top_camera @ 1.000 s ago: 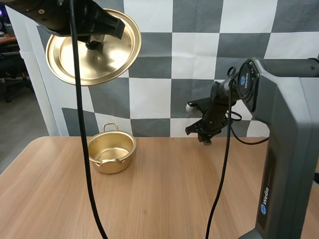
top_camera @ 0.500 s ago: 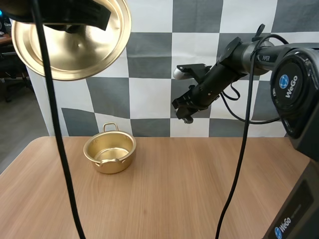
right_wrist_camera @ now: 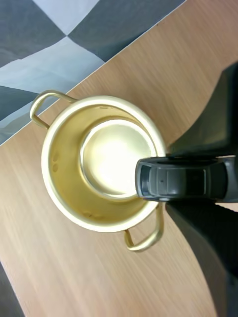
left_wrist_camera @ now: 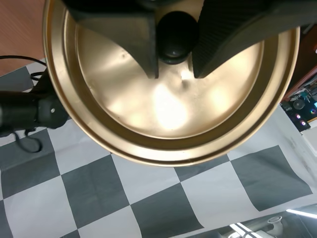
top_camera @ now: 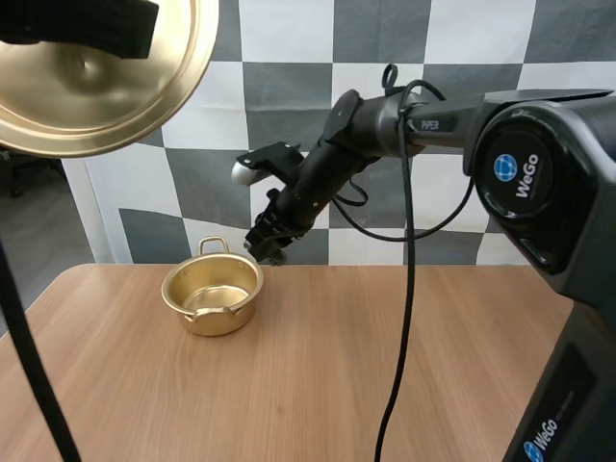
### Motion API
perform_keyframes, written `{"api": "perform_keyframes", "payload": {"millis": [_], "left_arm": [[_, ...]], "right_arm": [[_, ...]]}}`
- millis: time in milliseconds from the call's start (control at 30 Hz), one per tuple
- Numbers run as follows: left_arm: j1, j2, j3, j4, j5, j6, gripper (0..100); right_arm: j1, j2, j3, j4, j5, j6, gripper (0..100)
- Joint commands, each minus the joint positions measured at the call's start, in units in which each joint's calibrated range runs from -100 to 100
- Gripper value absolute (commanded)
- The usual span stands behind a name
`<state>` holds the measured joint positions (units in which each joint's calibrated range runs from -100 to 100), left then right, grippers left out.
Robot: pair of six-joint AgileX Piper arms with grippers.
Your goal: Open the pot, put the car inside, and close it
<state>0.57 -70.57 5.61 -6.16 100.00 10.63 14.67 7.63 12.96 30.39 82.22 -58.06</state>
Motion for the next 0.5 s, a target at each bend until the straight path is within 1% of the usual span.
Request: {"api": "perform_keyframes", "payload": {"millis": [0, 67, 200, 333, 467], "left_arm": [[0.02, -0.2, 0.0, 0.0, 0.0, 0.0, 0], [0.02, -0.7, 0.0, 0.0, 0.0, 0.0, 0], [0.02, -1.4, 0.0, 0.0, 0.0, -0.1, 0], [0.02, -1.6, 0.0, 0.0, 0.0, -0.1, 0], [0.02, -1.6, 0.0, 0.0, 0.0, -0.9, 0]], "right_arm": [[2.0, 2.4, -2.2, -3.9, -8.0, 3.8, 0], [2.5, 4.3, -4.7, -5.5, -7.6, 5.8, 0], [2.7, 7.6, -9.7, -6.0, -7.0, 7.7, 0], [2.7, 9.8, -13.2, -6.1, -6.3, 8.1, 0], [2.7, 13.2, -15.9, -5.5, -1.7, 8.3, 0]]}}
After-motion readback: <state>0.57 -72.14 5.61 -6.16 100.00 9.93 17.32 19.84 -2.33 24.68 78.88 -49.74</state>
